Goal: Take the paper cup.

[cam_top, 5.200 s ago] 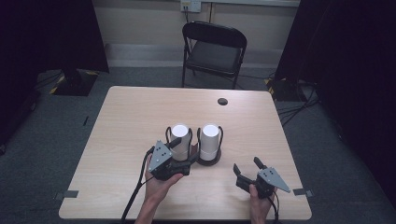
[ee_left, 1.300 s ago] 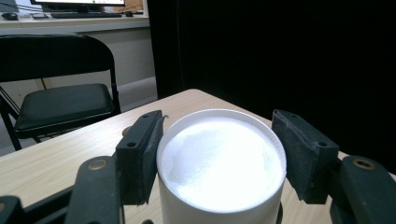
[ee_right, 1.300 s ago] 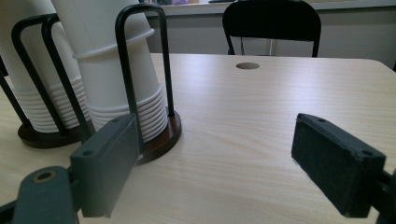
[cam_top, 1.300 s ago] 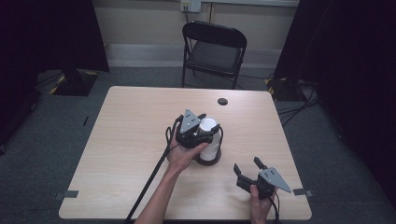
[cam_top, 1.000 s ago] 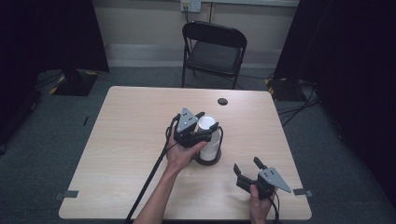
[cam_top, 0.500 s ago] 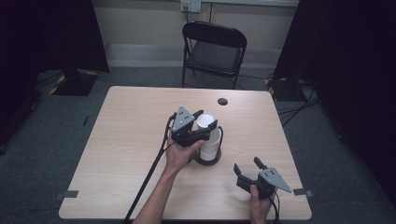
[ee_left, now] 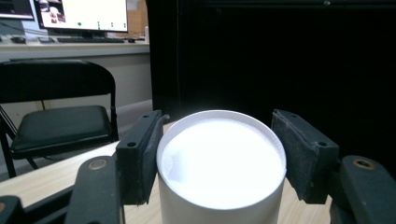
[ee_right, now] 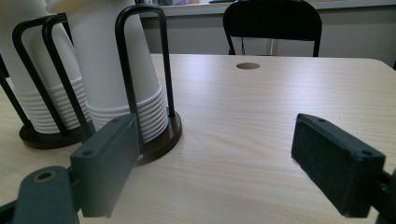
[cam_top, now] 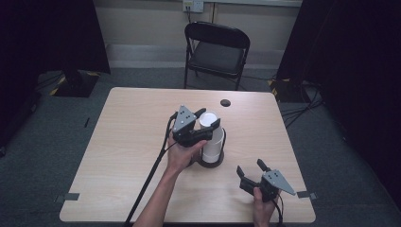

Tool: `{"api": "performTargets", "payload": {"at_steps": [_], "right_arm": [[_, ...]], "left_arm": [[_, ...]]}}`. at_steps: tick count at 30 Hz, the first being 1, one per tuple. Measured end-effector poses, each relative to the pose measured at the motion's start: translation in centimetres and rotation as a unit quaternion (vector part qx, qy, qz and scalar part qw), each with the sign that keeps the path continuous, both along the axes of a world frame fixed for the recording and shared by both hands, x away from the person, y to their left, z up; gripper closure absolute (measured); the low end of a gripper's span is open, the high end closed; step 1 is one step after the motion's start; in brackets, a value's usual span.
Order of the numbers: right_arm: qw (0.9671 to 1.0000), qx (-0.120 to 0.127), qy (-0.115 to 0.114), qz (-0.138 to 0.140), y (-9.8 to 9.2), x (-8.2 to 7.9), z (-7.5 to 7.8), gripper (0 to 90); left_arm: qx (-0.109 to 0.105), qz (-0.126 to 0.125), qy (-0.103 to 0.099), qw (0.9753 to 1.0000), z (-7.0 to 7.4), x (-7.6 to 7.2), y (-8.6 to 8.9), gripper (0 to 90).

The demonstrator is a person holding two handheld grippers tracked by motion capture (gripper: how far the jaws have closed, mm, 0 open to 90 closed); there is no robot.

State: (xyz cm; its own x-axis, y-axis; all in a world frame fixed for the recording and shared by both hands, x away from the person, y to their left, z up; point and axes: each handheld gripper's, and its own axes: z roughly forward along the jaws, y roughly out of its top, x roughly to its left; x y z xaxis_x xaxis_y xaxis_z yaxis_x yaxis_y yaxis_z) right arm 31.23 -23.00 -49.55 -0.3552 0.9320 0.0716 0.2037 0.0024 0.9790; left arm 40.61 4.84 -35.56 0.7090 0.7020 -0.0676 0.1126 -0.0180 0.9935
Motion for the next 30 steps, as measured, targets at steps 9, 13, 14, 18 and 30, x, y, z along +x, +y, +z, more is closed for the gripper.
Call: {"api": "performTargets", "payload": {"at_steps": [9, 13, 14, 18, 30], "right_arm": [[1.0000, 0.000, 0.000, 0.000, 0.0, 0.0, 0.0, 14.5], [1.0000, 0.000, 0.000, 0.000, 0.0, 0.0, 0.0, 14.5], [1.0000, 0.000, 0.000, -0.001, 0.0, 0.0, 0.0, 14.5], [1.0000, -0.001, 0.000, 0.000, 0.0, 0.0, 0.0, 14.5], [1.0000, -0.003, 0.001, -0.003, 0.0, 0.0, 0.0, 14.5]], "left_arm": [[-0.014, -0.005, -0.011, 0.9998, 0.8, -0.6, 0.7, 36.0], [-0.016, -0.009, -0.009, 0.9998, 0.9, -0.9, 0.8, 36.0], [-0.016, -0.012, -0.008, 0.9998, 1.0, -1.1, 0.9, 36.0], [-0.019, -0.013, -0.013, 0.9997, 1.2, -1.6, 1.1, 36.0], [-0.011, -0.020, -0.009, 0.9997, 0.7, -2.9, 2.4, 36.0]]}}
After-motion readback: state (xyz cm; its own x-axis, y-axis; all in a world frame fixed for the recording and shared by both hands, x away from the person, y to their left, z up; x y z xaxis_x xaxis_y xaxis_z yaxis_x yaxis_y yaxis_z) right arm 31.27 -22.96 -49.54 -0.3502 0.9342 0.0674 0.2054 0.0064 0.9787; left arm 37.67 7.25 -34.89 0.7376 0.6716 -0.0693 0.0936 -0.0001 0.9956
